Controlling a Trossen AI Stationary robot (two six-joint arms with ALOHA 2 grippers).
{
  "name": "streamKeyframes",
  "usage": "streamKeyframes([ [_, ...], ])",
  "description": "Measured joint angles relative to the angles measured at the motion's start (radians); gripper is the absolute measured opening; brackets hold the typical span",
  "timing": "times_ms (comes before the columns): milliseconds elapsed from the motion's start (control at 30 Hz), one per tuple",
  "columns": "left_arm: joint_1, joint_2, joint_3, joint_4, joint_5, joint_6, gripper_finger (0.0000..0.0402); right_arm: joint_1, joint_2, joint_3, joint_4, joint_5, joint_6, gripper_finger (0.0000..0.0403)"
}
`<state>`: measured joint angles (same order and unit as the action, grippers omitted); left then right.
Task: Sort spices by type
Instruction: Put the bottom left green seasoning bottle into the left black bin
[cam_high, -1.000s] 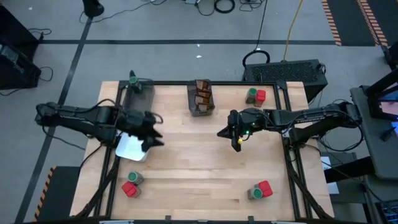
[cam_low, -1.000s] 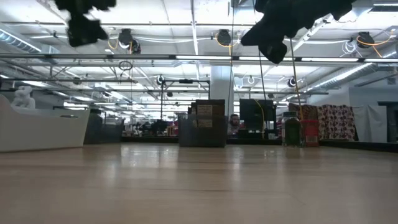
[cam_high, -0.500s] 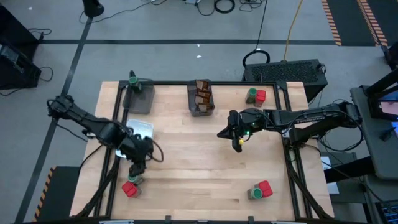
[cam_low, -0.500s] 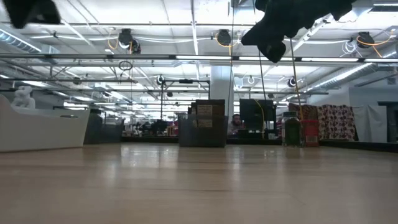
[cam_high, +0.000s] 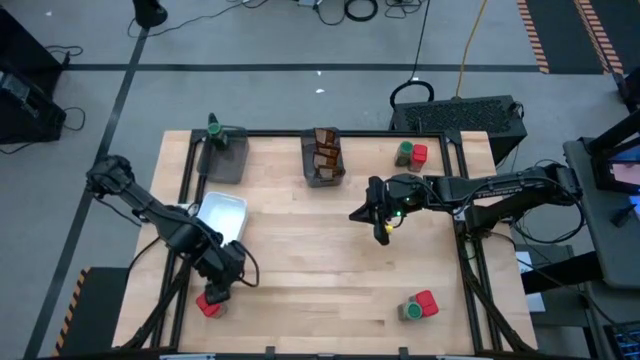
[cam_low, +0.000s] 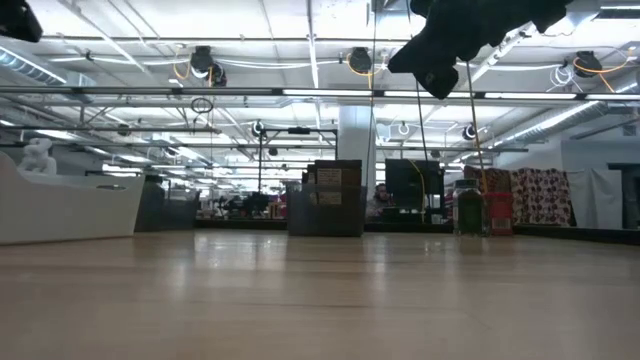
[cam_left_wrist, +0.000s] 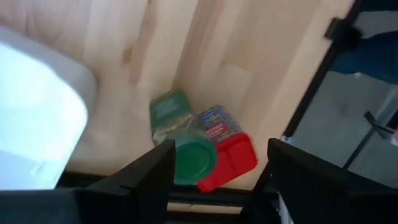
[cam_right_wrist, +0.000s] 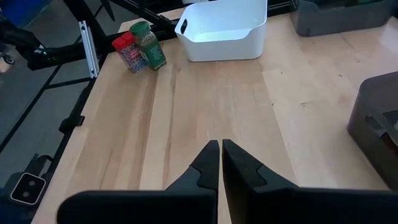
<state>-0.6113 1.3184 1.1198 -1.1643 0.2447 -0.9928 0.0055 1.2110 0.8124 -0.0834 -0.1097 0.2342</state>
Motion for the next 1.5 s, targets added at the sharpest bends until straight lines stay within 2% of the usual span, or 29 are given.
streamKeyframes([
  [233, -0.025, 0.031, -0.001, -0.064, -0.049, -0.075, 0.0331, 0.000, 0.000, 0.000, 0.000, 0.000, -0.037, 0.0000],
  [367, -0.033, 0.053, -0.001, -0.054, -0.061, -0.087, 0.0351, 0.000, 0.000, 0.000, 0.000, 0.000, -0.040, 0.0000],
  [933, -0.083, 0.085, -0.085, -0.030, -0.067, -0.140, 0.0352, 0.000, 0.000, 0.000, -0.003, 0.000, -0.040, 0.0000],
  [1500, -0.088, 0.084, -0.114, 0.004, -0.013, -0.154, 0.0352, 0.000, 0.000, 0.000, -0.003, 0.002, -0.063, 0.0000],
])
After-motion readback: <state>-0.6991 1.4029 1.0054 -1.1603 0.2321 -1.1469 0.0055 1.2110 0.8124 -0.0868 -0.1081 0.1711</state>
